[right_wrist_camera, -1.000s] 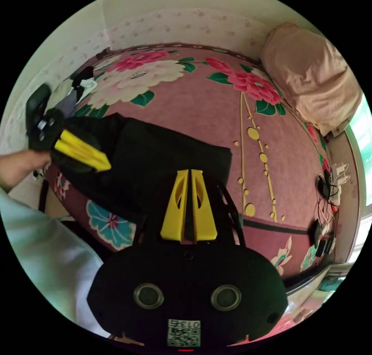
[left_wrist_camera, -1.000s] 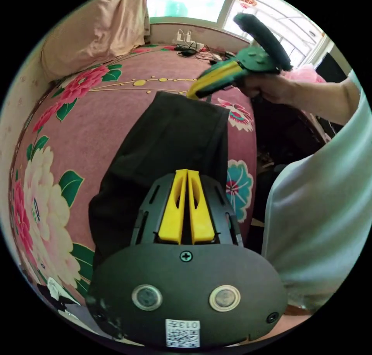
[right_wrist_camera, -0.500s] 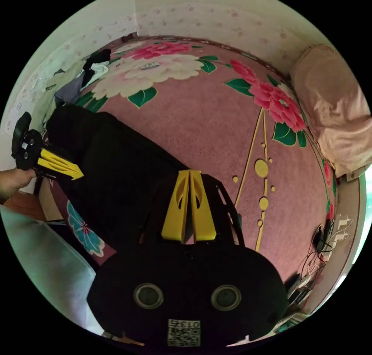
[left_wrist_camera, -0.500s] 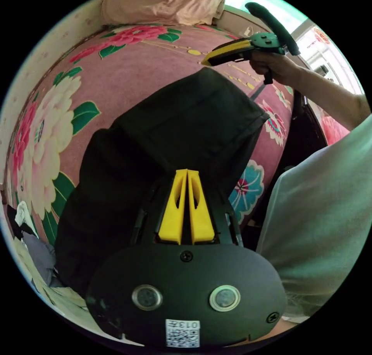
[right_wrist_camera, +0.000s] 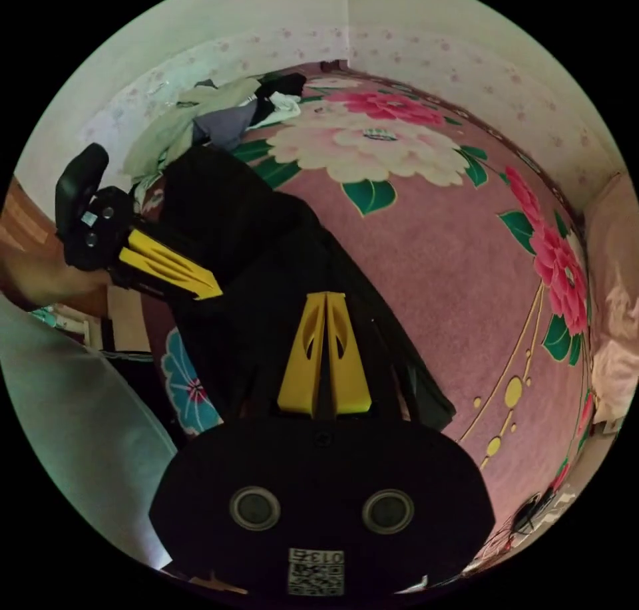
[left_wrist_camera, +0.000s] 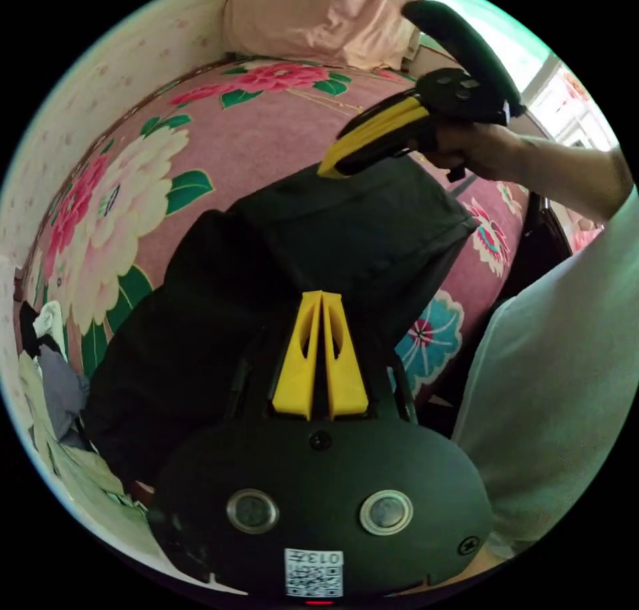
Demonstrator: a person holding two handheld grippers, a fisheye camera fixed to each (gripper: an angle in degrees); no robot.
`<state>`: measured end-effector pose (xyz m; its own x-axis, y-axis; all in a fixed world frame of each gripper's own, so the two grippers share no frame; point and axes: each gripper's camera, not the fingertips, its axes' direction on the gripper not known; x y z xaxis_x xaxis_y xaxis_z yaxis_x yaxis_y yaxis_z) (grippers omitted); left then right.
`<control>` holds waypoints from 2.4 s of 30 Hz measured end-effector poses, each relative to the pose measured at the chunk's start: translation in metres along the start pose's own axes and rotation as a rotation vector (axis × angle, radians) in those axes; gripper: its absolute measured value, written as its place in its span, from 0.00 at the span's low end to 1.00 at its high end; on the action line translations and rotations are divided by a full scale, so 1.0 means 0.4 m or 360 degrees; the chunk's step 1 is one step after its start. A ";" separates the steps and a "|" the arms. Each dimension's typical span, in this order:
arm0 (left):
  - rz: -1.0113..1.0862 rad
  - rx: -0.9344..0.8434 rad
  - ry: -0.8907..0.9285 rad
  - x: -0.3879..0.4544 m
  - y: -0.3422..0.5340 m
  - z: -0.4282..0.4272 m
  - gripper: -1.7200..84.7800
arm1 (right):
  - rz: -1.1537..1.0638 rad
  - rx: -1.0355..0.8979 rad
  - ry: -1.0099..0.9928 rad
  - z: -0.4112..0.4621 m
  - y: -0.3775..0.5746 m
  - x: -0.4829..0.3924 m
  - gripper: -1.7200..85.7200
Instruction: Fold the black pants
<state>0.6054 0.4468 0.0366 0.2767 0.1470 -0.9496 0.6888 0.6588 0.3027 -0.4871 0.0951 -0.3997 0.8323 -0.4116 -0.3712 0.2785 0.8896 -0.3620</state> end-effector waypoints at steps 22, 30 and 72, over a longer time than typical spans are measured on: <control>-0.2048 0.0641 0.0187 -0.599 0.760 -0.207 0.28 | -0.0619 -0.0017 -0.0423 0.179 -0.951 -0.184 0.12; -0.2234 0.0617 0.0282 -0.664 0.826 -0.179 0.23 | -0.0892 -0.0524 -0.0584 0.509 -1.243 -0.366 0.15; 0.0520 0.0177 0.0549 0.503 0.136 0.061 0.12 | 0.0749 0.0024 -0.0385 0.475 0.548 0.376 0.14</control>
<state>0.7152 0.4943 -0.1361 0.2652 0.5814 -0.7691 0.6756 0.4571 0.5785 -0.2099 0.2660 -0.3724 0.9553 0.0887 -0.2822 -0.1464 0.9707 -0.1906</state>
